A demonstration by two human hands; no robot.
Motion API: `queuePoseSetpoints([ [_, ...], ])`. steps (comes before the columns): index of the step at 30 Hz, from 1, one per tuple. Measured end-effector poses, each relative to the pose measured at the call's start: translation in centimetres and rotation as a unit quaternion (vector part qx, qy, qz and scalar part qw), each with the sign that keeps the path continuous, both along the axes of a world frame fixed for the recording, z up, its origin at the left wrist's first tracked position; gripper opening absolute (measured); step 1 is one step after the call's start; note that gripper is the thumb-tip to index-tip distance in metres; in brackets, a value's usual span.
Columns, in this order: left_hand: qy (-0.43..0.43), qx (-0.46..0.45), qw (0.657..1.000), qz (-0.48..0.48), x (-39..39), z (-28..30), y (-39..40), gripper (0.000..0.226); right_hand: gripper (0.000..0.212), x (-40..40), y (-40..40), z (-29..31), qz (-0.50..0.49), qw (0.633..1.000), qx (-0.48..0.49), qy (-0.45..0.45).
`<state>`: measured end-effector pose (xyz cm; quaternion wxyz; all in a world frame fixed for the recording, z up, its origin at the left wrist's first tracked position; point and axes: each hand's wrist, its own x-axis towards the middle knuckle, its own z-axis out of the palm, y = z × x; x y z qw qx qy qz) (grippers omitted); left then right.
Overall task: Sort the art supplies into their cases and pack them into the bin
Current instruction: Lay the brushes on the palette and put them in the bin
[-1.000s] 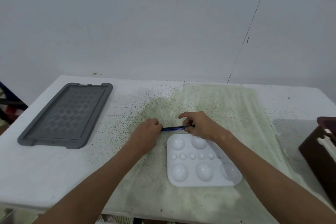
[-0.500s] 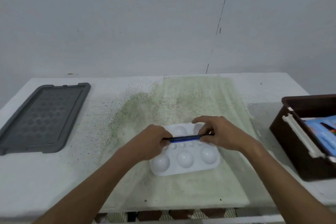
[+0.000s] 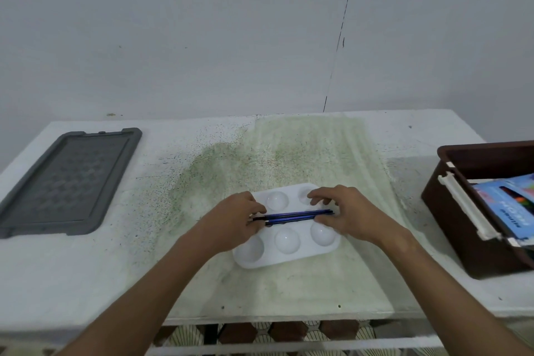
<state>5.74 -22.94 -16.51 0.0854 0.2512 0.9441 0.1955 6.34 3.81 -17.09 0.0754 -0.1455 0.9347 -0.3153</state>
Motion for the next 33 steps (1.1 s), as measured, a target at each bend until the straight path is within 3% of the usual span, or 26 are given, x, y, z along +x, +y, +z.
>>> queuePoseSetpoints([
  [9, -0.002, 0.033, 0.999, 0.034, 0.6, -0.3, -0.9, 0.025, 0.037, 0.2, 0.6, -0.3, -0.024, 0.999, -0.027, 0.024],
  [16, -0.019, 0.108, 0.981, 0.157, 1.8, -1.7, -3.7, 0.047, 0.066, 1.3, 1.4, -1.6, -0.103, 0.980, -0.170, -0.017],
  [30, -0.115, 0.214, 0.948, 0.204, 2.1, -2.2, -5.2, 0.048, 0.049, 1.4, -0.1, -2.7, -0.134, 0.953, -0.266, -0.050],
  [33, -0.104, 0.169, 0.957, 0.213, 2.6, -1.9, -6.9, 0.040, 0.050, 1.5, -0.2, -2.8, -0.137, 0.947, -0.283, -0.058],
])
